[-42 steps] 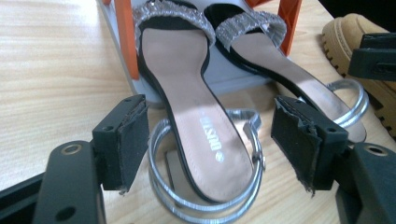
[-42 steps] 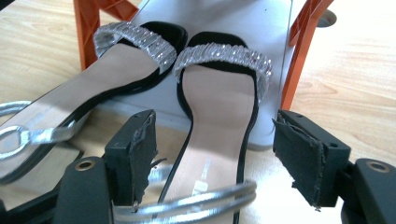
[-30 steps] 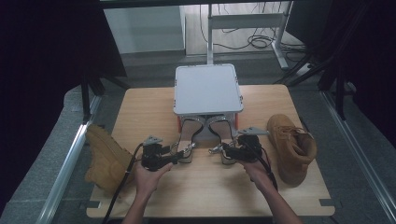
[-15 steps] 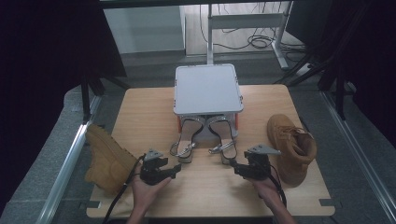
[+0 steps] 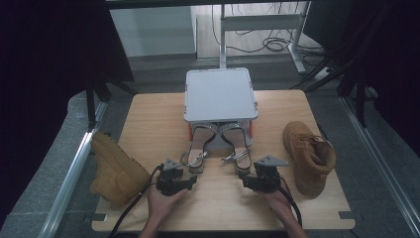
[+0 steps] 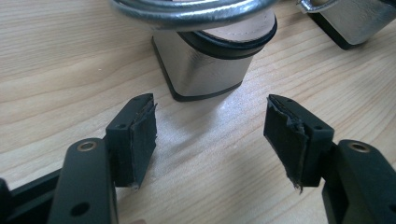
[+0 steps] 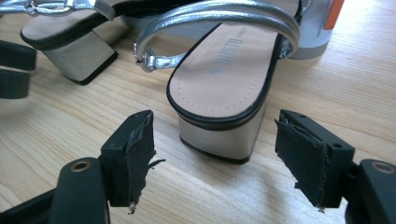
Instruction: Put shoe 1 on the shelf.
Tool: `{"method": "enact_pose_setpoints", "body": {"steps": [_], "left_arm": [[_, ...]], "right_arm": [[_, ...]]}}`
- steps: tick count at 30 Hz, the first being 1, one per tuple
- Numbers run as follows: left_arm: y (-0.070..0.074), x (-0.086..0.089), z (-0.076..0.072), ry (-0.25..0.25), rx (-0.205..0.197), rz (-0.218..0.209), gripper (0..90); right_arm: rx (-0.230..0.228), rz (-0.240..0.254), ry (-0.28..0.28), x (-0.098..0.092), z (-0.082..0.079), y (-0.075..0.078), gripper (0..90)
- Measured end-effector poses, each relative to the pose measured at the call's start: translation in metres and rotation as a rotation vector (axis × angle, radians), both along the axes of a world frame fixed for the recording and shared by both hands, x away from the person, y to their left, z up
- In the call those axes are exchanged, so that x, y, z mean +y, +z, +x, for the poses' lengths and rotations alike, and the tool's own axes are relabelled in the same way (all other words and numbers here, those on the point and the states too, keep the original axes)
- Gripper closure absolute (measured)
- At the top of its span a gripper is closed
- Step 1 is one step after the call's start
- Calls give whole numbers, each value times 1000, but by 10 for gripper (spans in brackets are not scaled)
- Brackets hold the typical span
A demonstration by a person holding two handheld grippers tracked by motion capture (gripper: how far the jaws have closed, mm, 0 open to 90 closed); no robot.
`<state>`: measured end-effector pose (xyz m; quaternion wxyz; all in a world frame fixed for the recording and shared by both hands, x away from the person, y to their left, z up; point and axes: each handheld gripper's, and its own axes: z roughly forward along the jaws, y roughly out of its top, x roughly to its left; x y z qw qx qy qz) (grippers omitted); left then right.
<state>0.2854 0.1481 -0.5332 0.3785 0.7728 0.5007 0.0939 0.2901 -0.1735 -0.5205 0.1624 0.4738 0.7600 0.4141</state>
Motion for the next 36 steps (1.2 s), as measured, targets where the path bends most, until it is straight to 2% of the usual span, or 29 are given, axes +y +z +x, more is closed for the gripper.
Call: {"method": "enact_pose_setpoints", "body": {"steps": [13, 15, 19, 20, 30, 33, 36], "left_arm": [[-3, -16, 12, -12, -23, -9, 332], [-2, -19, 16, -2, -31, 12, 325], [-4, -22, 23, 28, -34, 18, 345], [-4, -23, 26, 42, -45, 24, 351], [-6, -27, 31, 64, -57, 21, 352], [-7, -31, 29, 106, -92, 34, 373], [-7, -34, 31, 120, -84, 17, 374]], "right_arm": [[8, -22, -12, 5, 7, -7, 286], [13, -24, -21, 6, 10, -9, 287], [16, -30, -24, 8, 12, -11, 288], [16, -33, -26, 9, 14, -13, 289], [4, -32, -39, 15, 17, -14, 335], [-1, -29, -52, 15, 17, -13, 362], [-2, -31, -53, 15, 16, -13, 370]]}}
